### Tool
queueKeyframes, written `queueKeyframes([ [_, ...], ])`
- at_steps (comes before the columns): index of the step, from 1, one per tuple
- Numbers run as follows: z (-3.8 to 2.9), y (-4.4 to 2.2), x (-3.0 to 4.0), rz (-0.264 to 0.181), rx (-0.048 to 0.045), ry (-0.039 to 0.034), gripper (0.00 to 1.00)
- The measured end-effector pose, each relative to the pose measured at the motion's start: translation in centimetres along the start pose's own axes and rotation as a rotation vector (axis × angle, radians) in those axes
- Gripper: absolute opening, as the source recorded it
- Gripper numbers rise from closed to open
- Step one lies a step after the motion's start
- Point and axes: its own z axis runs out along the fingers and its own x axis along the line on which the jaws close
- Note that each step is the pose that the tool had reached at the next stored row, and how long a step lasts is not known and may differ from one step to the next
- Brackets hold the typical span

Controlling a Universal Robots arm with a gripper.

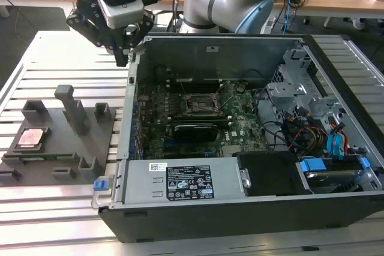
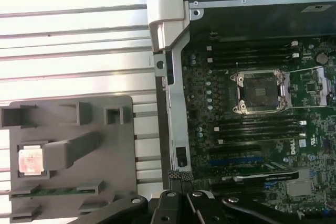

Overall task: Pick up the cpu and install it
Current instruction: 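Reach for the cpu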

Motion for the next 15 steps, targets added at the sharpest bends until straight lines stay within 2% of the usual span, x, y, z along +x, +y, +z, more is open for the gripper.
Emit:
queueKeyframes([
  [6,-0.03,-0.08,1.06,0.000,0.0000,-0.0001,0.11],
  [15,-0.08,-0.23,3.03,0.000,0.0000,-0.0001,0.11],
])
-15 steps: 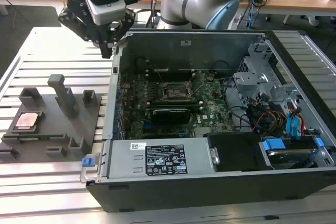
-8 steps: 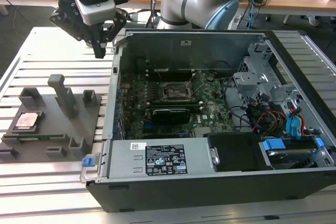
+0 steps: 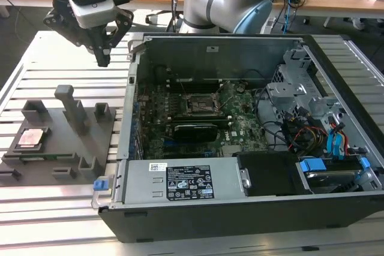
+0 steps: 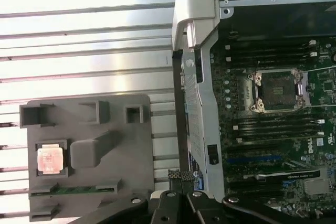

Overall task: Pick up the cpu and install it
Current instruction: 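Reach for the cpu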

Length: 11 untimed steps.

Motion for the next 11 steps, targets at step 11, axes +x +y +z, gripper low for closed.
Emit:
queueKeyframes([
  [11,-0.07,-0.20,2.75,0.000,0.0000,0.0000,0.11],
])
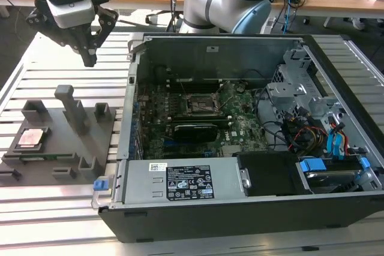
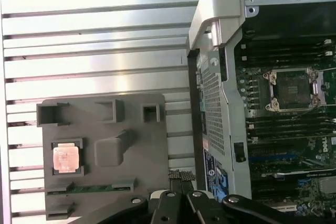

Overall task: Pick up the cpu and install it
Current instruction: 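Reach for the cpu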

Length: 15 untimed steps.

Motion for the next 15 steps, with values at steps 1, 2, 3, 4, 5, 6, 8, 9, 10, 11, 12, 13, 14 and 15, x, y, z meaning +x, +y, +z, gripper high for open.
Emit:
queueKeyframes([
  [1,-0.01,-0.03,0.42,0.000,0.0000,-0.0001,0.11],
  [2,-0.02,-0.05,0.71,0.000,-0.0001,-0.0001,0.11],
  [3,-0.02,-0.07,0.90,0.000,0.0000,0.0000,0.11],
  [4,-0.03,-0.10,1.25,0.000,0.0000,-0.0001,0.11],
  [5,-0.04,-0.12,1.63,0.000,0.0000,-0.0001,0.11],
  [6,-0.04,-0.13,1.78,0.000,0.0000,-0.0001,0.11],
  [8,-0.06,-0.16,2.13,0.000,0.0002,-0.0001,0.11],
  [9,-0.07,-0.18,2.38,0.000,0.0002,0.0000,0.11],
  [10,-0.06,-0.19,2.57,0.000,0.0001,-0.0001,0.11],
  [11,-0.07,-0.21,2.83,0.000,0.0001,-0.0001,0.11],
  [12,-0.08,-0.22,3.00,0.000,0.0002,-0.0001,0.11],
  [13,-0.08,-0.23,3.12,0.000,0.0001,-0.0001,0.11],
  [14,-0.08,-0.25,3.29,0.000,0.0000,-0.0001,0.11],
  [15,-0.09,-0.26,3.46,0.000,0.0001,-0.0001,0.11],
])
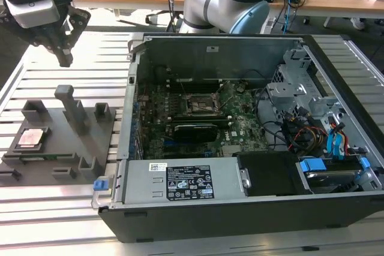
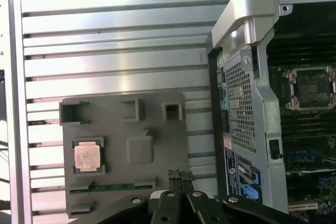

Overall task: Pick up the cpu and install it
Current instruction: 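Reach for the cpu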

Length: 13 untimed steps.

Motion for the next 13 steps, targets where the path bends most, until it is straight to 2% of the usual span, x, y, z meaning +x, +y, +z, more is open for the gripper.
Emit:
queueKeyframes([
  [5,-0.03,-0.08,1.14,0.000,0.0000,0.0000,0.11],
  [13,-0.07,-0.18,2.42,0.000,0.0000,0.0001,0.11],
])
